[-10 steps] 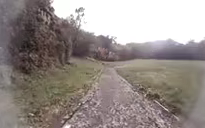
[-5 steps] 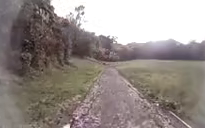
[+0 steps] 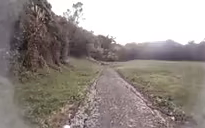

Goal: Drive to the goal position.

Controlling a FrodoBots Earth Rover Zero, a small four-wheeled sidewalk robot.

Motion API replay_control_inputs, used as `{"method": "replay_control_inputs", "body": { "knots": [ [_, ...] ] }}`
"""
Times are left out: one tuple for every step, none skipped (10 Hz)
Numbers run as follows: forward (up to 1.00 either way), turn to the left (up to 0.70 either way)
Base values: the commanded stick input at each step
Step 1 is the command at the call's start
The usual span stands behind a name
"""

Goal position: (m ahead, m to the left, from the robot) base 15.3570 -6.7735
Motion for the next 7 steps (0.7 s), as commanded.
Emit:
{"method": "replay_control_inputs", "body": {
  "knots": [
    [0.85,0.00],
    [0.85,0.00],
    [0.85,0.00],
    [0.85,0.00],
    [0.85,0.00],
    [0.85,0.00],
    [0.85,0.00]
  ]
}}
